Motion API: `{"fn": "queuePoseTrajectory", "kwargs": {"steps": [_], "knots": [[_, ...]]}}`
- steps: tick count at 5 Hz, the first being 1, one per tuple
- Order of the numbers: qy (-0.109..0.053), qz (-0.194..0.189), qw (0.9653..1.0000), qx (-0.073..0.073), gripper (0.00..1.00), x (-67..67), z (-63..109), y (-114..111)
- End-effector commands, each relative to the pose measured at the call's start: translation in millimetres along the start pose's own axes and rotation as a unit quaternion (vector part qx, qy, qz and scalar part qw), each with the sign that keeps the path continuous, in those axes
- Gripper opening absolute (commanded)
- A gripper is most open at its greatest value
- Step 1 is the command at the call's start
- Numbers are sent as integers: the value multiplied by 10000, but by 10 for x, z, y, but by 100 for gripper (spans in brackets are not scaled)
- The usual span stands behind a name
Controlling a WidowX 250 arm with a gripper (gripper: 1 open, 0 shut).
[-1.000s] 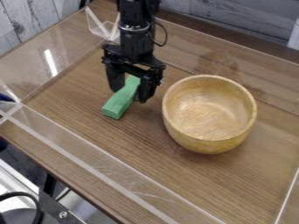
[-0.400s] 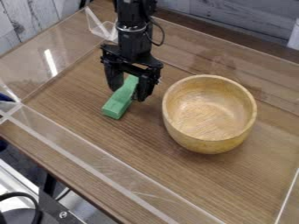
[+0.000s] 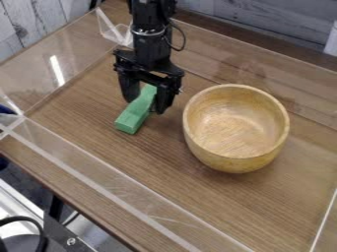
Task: Put the green block in the brown bowl
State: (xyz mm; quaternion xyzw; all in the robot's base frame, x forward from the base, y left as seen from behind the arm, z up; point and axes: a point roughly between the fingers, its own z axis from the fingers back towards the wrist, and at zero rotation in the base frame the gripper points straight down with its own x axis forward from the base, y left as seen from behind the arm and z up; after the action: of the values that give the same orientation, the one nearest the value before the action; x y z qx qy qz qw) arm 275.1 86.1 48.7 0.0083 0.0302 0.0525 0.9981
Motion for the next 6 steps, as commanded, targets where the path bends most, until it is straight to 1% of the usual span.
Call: {"fn": "queuePoseTrajectory", "kwargs": {"steps": [1, 3, 6], "knots": [[-350, 31, 9994, 69, 100, 136, 150, 43], [-416, 52, 9991, 79, 100, 169, 124, 55], [-455, 85, 9989, 99, 100, 146, 98, 78]]}}
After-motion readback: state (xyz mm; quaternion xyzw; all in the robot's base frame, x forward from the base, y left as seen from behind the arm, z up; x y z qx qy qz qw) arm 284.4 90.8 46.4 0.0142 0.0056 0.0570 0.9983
